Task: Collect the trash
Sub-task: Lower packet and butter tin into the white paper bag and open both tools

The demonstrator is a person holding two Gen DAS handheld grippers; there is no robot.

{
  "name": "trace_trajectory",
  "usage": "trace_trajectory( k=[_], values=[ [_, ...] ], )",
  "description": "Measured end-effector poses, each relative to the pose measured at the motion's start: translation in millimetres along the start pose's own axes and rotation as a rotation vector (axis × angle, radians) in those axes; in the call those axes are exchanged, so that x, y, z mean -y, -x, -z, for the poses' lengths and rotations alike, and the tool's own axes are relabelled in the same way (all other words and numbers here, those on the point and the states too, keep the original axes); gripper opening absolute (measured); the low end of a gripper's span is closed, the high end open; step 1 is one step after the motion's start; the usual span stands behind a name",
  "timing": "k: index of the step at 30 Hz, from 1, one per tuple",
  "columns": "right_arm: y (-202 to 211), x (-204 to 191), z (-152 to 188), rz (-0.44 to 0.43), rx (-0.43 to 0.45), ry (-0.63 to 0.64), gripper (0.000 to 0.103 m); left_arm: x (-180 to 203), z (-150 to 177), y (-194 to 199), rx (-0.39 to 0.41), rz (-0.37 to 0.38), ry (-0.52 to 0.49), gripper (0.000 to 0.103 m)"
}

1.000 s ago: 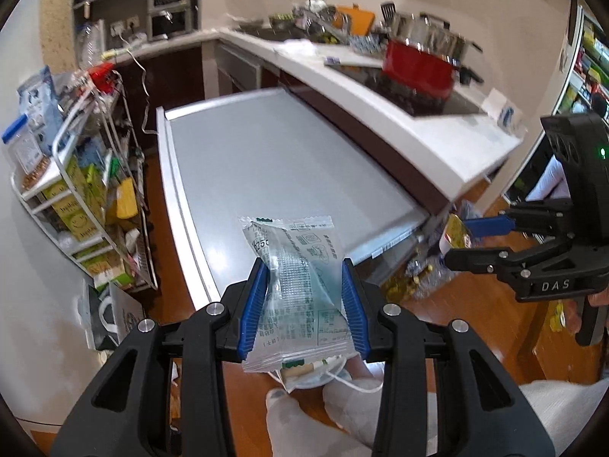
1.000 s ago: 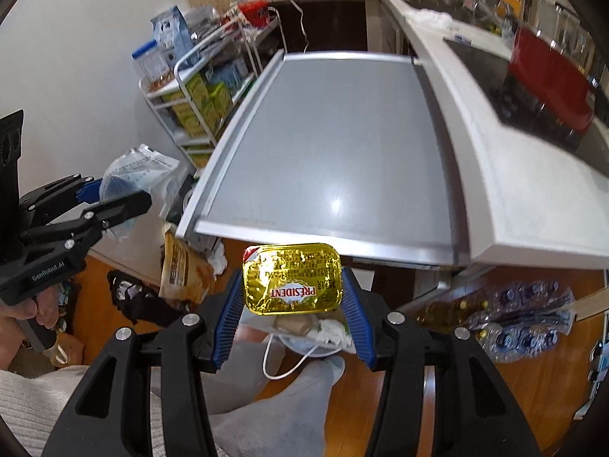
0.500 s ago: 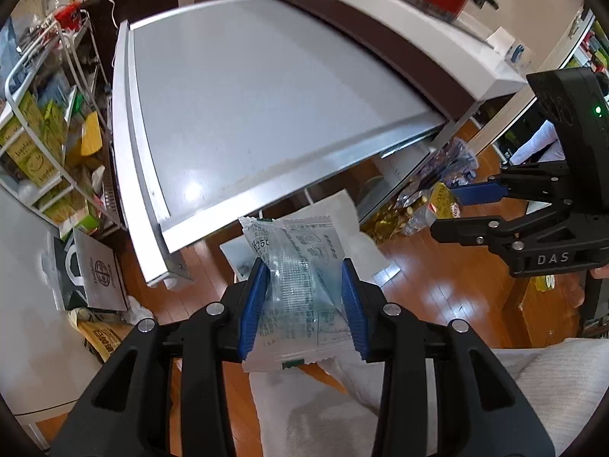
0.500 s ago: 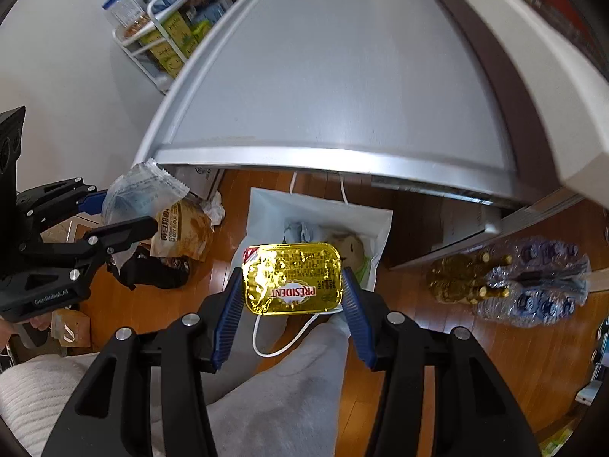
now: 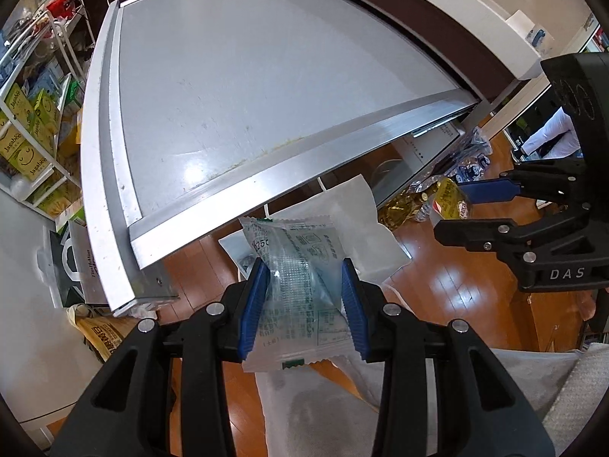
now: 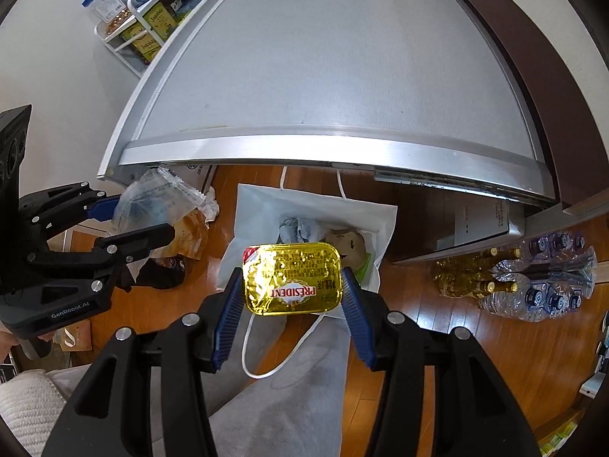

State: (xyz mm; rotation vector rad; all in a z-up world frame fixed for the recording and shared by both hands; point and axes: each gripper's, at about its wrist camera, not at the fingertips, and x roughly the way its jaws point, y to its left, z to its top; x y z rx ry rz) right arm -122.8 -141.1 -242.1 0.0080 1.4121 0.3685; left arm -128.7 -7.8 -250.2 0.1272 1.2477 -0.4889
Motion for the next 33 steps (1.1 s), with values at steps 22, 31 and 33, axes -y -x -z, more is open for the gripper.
trace_trajectory(
  k=[22,31,33],
  values=[
    [-43.0,12.9,-8.3,0.008,-0.06,-0.017,0.049,2.3,-3.1,-32.2,-0.061,-0.006,-0.011,0.04],
    [-50.5,13.7,-11.0,0.012,-0.069,-0.017,0.049,4.0,-7.6,-36.4,-0.064,-0.007,-0.022,0.04],
    [-51.3,14.1,-11.3,0.011,-0.071,-0.018,0.049,4.7,-7.2,-37.0,-0.065,-0.007,-0.023,0.04]
  ],
)
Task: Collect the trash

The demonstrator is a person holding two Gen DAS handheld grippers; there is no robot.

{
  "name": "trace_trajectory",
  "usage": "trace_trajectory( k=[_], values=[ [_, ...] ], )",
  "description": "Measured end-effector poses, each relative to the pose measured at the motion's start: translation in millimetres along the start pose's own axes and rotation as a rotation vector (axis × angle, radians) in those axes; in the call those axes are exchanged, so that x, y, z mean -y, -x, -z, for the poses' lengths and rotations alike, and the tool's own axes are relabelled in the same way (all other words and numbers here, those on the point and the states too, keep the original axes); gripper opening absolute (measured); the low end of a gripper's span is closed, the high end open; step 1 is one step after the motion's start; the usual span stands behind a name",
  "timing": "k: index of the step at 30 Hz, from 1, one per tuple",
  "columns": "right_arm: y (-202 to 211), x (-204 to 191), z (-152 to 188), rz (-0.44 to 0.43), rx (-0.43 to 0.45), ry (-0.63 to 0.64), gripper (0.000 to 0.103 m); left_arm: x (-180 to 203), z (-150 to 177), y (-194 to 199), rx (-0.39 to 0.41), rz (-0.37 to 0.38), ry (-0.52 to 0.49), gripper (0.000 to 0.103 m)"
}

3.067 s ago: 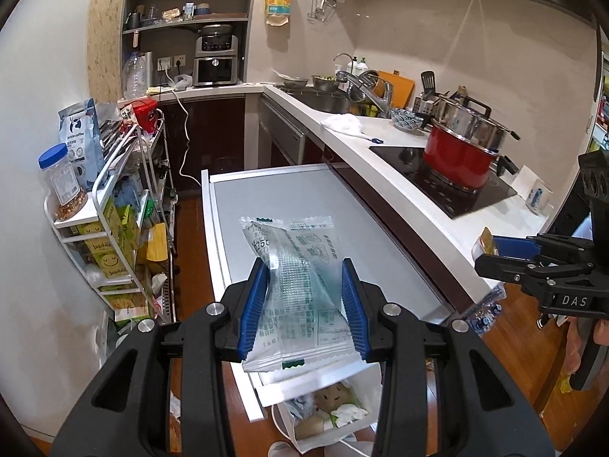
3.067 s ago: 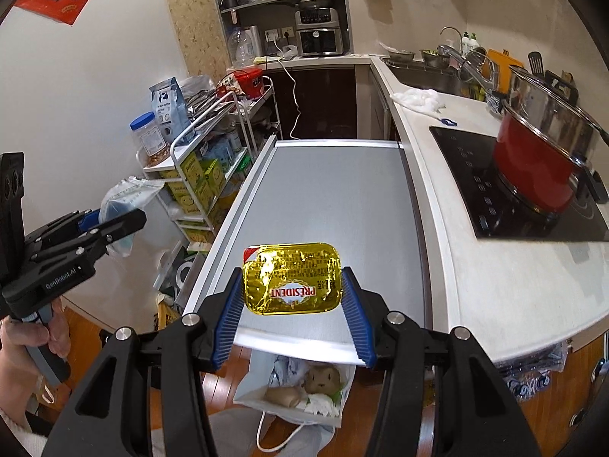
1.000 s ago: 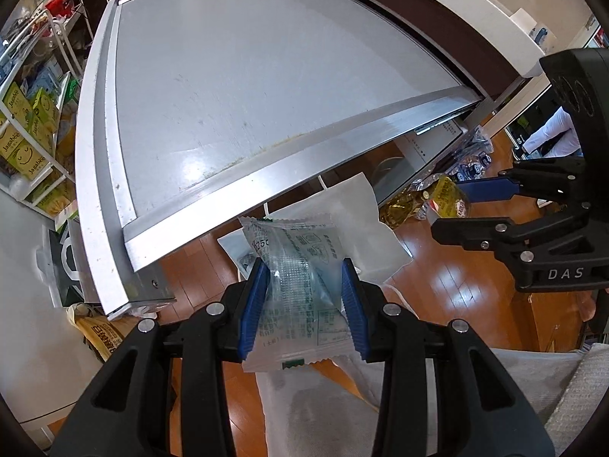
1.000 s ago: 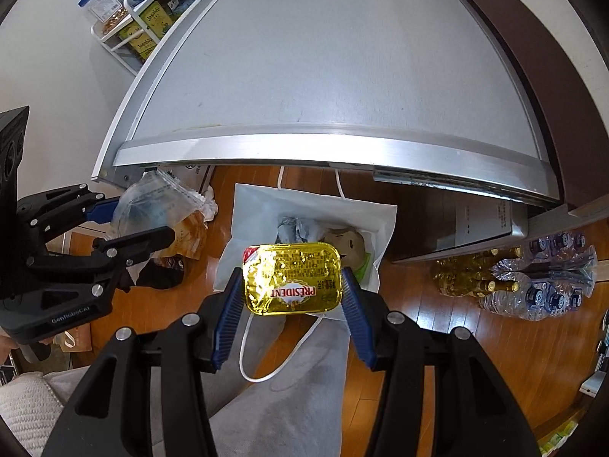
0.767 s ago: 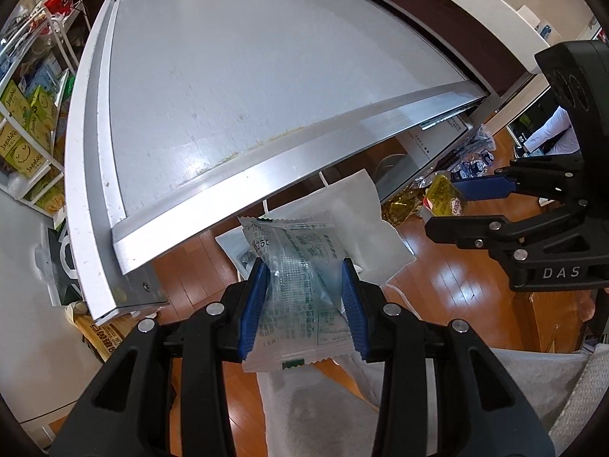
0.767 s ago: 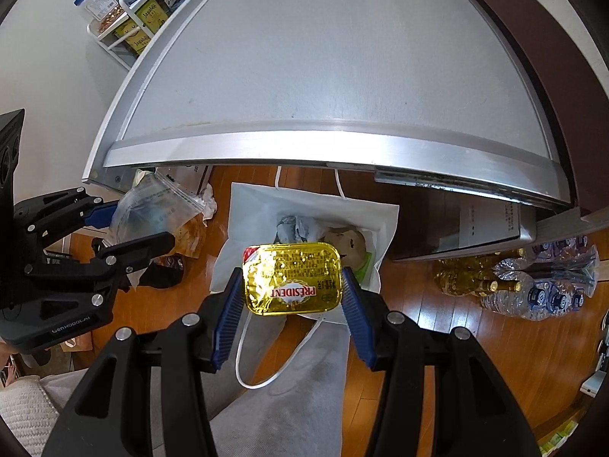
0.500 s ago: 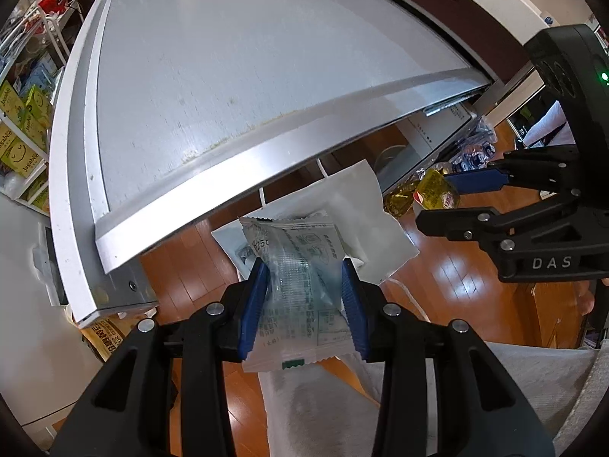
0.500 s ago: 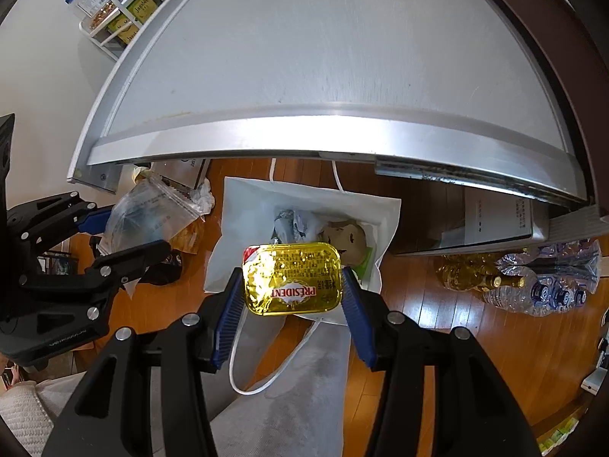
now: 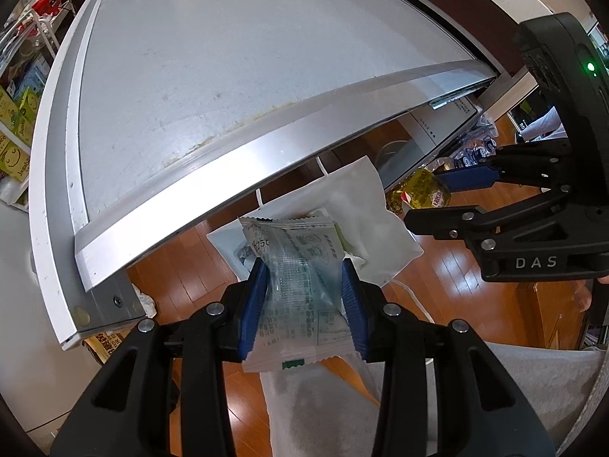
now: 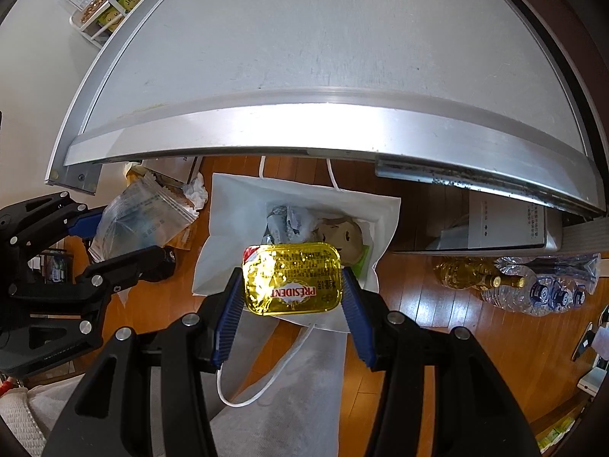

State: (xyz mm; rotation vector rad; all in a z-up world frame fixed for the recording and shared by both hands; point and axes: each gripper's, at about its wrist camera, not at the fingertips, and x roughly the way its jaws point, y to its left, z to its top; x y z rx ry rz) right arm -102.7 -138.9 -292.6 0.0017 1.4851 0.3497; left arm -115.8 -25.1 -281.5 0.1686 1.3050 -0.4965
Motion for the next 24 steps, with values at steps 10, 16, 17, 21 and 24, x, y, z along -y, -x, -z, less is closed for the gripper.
trace_trajectory(
  k=[10,16,17,21,24],
  values=[
    [0.3,2.1,-0.9,-0.002,0.007,-0.014,0.051,-1.2,-1.4,-0.4,-0.001,0.007,0.002,0.044],
    [6.6,5.7,-1.6,0.017,0.021,-0.011,0.071,-3.3,-2.8,8.8,0.017,-0.002,0.01,0.061],
    [8.4,6.4,-1.5,0.018,0.022,-0.012,0.071,-4.0,-2.8,10.5,0.018,-0.007,0.011,0.061],
    [25.7,9.7,2.1,0.021,0.049,-0.013,0.071,-8.5,-1.7,19.0,0.027,-0.025,0.025,0.066],
    [41.5,12.7,5.0,0.021,0.071,-0.016,0.072,-11.2,0.0,29.0,0.046,-0.041,0.033,0.076]
  ],
)
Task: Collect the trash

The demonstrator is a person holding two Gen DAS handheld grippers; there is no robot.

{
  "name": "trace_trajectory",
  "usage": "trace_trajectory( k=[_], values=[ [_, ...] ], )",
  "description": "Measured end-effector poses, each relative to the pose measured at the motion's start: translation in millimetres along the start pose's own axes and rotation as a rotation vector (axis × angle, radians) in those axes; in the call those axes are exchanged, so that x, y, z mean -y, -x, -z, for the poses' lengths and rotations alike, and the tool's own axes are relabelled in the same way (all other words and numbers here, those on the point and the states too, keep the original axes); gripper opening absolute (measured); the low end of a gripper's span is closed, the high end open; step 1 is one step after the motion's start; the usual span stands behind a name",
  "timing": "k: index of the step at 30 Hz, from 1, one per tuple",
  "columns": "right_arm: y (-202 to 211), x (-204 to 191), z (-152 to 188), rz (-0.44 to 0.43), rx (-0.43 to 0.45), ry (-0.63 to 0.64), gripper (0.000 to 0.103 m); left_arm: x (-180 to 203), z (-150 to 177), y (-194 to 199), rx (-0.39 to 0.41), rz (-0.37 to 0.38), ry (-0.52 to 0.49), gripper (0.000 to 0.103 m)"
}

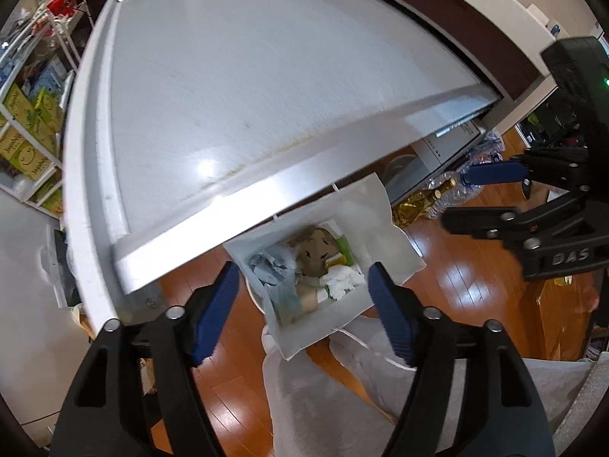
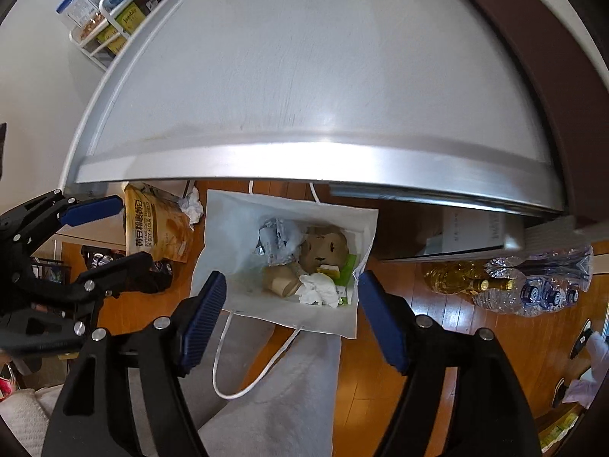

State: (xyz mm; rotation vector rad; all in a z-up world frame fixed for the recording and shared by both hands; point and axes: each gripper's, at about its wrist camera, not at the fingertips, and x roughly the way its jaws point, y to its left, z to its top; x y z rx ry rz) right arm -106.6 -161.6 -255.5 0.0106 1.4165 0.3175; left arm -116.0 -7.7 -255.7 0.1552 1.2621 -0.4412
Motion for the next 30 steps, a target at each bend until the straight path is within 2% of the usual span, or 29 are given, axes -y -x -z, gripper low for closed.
trace_trajectory(
  k=[3,8,14,20,25,30],
  values=[
    [14.7,1.5,1.4,0.02,0.016,0.0,0.076,-0.7,0.5,7.7,0.002,-0.02,0.003,0.081],
    [30.8,0.8,3.0,0.026,0.021,-0.011,0.081,1.7,-2.4,17.3,0.005,-0.034,0.019,0.083],
    [59.4,-8.2,1.0,0.034,0.071,-0.016,0.085,-1.1,-11.0,37.9,0.059,-0.053,0.058,0.091],
    [99.5,-11.9,-21.6,0.057,0.212,-0.036,0.089,-7.6,-37.3,68.2,0.16,-0.097,0.1,0.092],
    [146.7,-16.8,-49.4,0.114,0.408,-0.053,0.096,-11.2,-67.7,100.9,0.298,-0.159,0.131,0.096],
    [190.2,-23.6,-79.0,0.153,0.567,-0.054,0.099,-22.1,-96.8,133.2,0.417,-0.158,0.162,0.096]
  ],
)
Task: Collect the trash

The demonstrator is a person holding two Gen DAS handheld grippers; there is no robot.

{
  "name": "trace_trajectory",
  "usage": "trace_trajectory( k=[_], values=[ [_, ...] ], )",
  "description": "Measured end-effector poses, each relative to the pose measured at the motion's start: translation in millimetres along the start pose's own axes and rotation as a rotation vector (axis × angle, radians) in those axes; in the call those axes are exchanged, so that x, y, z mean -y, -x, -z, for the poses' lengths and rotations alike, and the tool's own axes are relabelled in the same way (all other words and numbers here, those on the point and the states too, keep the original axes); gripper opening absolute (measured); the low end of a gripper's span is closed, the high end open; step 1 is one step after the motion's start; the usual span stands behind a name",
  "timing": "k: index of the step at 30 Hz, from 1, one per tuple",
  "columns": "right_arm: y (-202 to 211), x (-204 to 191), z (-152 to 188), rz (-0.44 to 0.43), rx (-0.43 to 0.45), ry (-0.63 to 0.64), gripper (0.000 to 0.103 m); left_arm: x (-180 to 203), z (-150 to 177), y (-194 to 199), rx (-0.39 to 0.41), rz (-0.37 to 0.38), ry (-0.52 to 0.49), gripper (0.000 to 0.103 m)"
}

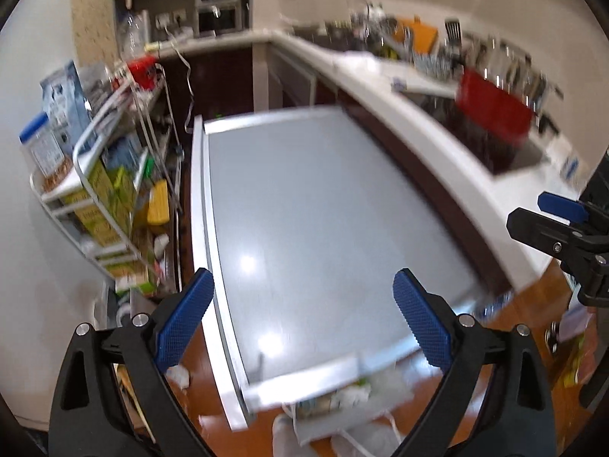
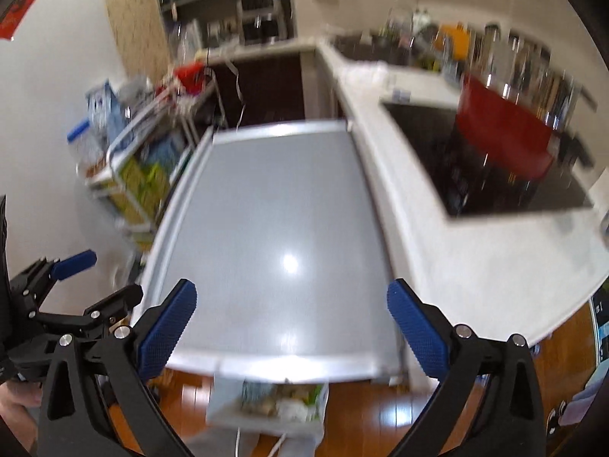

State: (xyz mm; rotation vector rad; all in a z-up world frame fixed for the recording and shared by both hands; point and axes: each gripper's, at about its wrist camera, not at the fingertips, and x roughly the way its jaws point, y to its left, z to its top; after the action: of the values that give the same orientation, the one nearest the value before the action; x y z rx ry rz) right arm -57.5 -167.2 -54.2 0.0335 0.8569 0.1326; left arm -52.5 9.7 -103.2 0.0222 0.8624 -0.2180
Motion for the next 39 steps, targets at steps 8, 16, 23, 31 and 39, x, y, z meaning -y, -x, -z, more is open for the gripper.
trace_trajectory(
  k=[8,16,23,31,39],
  values=[
    [33.5,3.0,-57.0,0.021,0.191,-0.016,0.099,-8.8,-65.9,45.3,0.231,-0.046,0.015,0.101],
    [67.3,-6.2,-95.0,0.052,0.316,0.014,0.099,-1.6,-102.7,79.8,0.367,-0.152,-0.02,0.101],
    [82.9,-14.7,-110.1,0.065,0.375,0.031,0.099,-1.6,-119.3,100.5,0.413,-0.137,0.011,0.101],
    [89.9,-18.5,-111.3,0.086,0.395,0.04,0.099,2.4,-128.3,111.0,0.443,-0.131,-0.008,0.101],
    [91.2,-18.7,-111.0,0.096,0.397,0.04,0.099,0.5,-130.8,114.2,0.448,-0.126,0.007,0.101]
  ],
)
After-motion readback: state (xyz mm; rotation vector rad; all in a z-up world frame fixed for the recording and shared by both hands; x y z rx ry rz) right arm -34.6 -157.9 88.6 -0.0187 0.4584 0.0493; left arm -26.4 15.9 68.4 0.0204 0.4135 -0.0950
